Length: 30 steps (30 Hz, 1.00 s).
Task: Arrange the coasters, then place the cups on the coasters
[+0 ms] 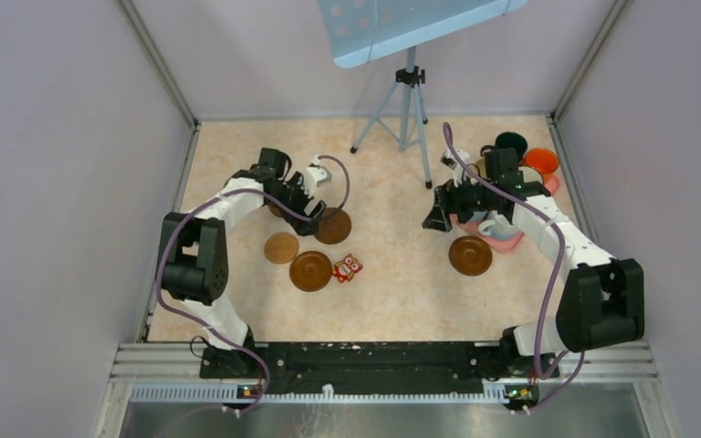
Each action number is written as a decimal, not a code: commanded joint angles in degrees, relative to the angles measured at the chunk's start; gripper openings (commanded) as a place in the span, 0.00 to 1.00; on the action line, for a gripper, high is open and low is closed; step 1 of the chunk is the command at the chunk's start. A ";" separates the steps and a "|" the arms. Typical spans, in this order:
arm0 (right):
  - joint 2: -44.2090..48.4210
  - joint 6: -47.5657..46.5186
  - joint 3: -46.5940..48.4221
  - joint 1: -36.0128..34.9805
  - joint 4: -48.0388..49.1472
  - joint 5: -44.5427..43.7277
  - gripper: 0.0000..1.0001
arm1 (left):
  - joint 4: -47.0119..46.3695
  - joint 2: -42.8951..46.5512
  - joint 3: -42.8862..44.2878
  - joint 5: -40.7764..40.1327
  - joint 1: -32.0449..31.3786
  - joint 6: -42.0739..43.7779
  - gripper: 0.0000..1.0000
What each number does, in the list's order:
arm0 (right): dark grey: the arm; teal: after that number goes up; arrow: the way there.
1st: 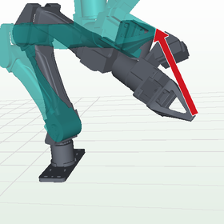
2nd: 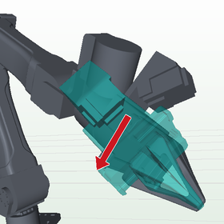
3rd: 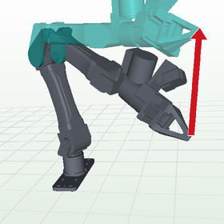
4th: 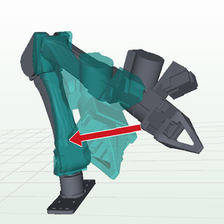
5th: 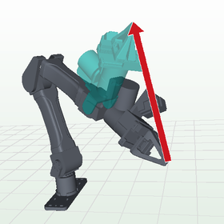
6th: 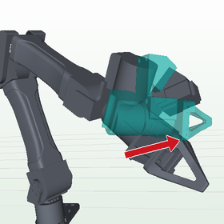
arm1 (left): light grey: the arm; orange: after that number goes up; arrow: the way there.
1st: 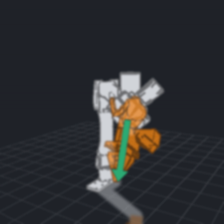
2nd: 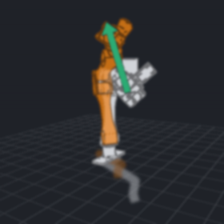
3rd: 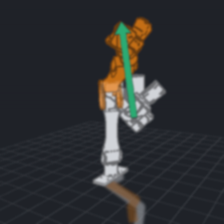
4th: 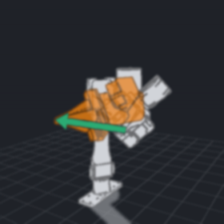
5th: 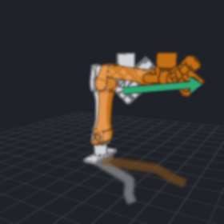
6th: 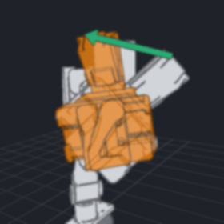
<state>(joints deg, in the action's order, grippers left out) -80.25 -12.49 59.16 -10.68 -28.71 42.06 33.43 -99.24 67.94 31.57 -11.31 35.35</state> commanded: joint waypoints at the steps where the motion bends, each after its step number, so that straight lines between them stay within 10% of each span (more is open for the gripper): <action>1: 3.08 -2.27 -1.92 0.54 2.38 -0.22 0.78 | -5.79 2.61 -0.96 -4.50 -1.92 2.28 0.97; 30: 4.04 -1.28 -4.53 0.74 5.97 -4.24 0.78 | -13.89 -20.58 15.28 -21.31 -10.38 -7.54 0.58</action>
<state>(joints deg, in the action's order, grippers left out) -77.84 -13.04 55.02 -10.31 -24.88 38.20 20.64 -114.72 79.53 12.49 -21.50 30.35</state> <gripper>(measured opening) 0.779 0.586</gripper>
